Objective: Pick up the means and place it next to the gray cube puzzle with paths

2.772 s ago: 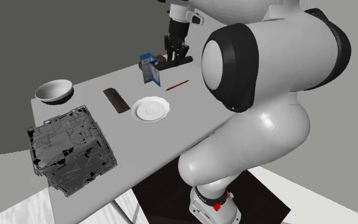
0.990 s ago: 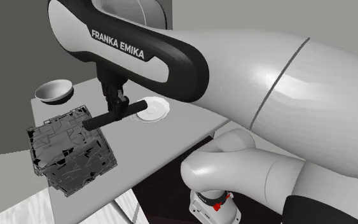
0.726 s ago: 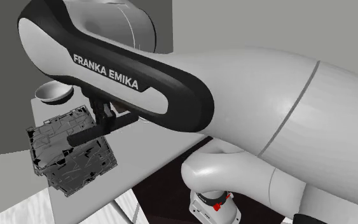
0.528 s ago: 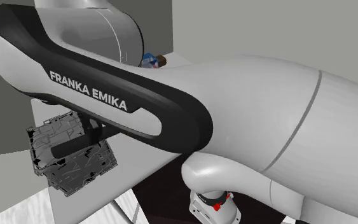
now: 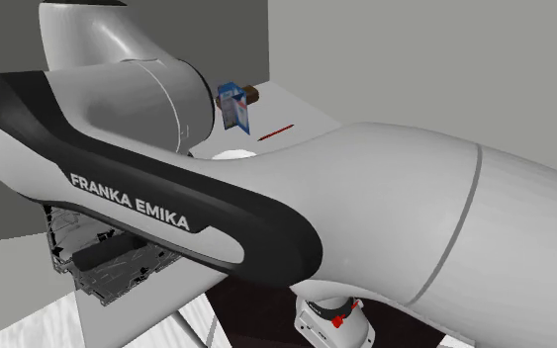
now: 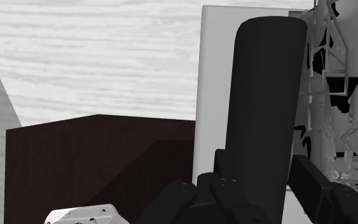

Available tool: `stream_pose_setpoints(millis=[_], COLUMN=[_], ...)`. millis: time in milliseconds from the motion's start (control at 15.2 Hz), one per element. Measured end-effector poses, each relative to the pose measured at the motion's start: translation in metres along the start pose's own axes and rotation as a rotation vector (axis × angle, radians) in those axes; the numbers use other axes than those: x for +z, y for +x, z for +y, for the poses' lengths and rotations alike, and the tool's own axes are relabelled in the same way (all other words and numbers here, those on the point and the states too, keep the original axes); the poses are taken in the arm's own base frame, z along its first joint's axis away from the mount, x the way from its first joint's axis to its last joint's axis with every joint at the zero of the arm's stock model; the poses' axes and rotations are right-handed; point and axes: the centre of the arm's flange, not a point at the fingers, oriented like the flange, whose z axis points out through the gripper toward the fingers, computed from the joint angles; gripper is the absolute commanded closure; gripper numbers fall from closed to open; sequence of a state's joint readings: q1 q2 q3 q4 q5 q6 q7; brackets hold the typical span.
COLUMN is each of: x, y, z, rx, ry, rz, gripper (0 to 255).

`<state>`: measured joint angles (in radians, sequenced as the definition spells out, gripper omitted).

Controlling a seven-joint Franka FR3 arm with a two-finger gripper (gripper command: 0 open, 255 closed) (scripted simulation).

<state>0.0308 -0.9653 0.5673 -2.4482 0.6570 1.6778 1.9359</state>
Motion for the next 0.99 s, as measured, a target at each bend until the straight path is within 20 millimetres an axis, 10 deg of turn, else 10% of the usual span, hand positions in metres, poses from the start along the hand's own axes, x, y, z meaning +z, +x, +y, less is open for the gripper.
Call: stream_pose_setpoints(millis=[990], x=[0.078], y=[0.018], z=[0.003], rx=[0.0], ry=[0.0], rz=[0.0], gripper=[255])
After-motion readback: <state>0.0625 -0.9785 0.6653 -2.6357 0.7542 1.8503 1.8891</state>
